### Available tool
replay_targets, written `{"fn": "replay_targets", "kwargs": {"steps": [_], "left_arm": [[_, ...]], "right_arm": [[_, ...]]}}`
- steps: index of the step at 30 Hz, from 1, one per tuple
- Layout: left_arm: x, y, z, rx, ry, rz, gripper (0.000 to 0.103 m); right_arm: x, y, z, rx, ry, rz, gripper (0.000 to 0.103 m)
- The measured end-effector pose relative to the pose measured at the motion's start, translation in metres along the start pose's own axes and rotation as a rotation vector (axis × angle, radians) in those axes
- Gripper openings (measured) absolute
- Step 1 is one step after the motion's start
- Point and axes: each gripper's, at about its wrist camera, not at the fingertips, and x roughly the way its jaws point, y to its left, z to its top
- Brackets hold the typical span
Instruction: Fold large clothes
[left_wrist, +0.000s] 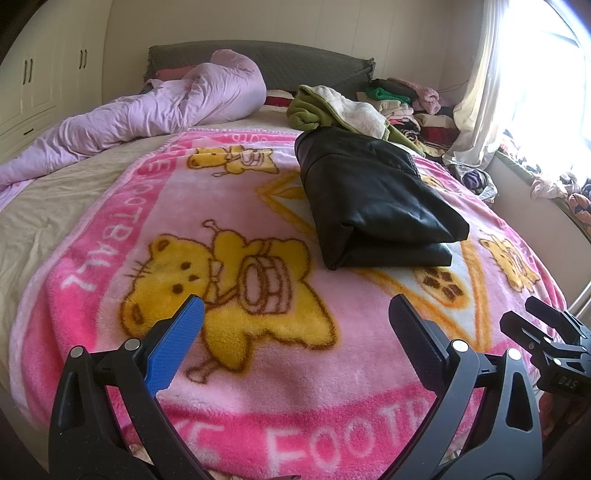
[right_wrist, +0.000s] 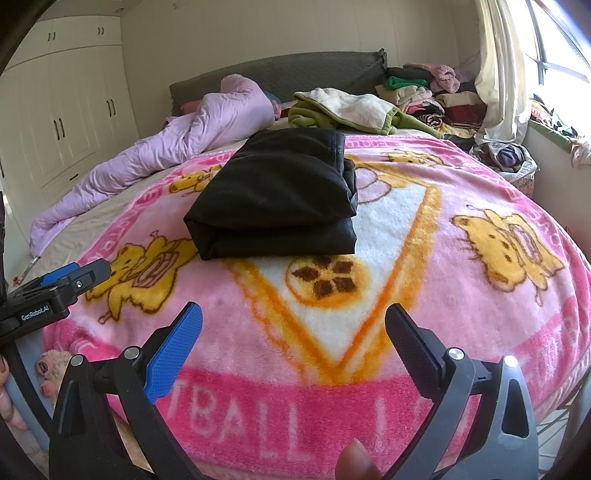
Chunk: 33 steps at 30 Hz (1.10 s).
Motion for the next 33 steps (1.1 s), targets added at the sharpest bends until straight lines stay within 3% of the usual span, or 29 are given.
{"fn": "replay_targets", "kwargs": {"steps": [24,29,33], "left_arm": [[-0.002,0.007,0.0,-0.008,-0.002,0.012,0.094],[-0.009,0.015,0.002,-0.041,-0.031,0.025,0.094],[-0.014,0.032,0.011,-0.083,-0.036,0.052,0.094]], "right_arm": [[-0.002,-0.007,-0.002,0.024,0.002,-0.009,0.099],[-0.01,-0.025,-0.004,0.073,-0.016,-0.044,0.099],[-0.024,-0.064,-0.009,0.168,-0.024,-0.109,0.099]]}}
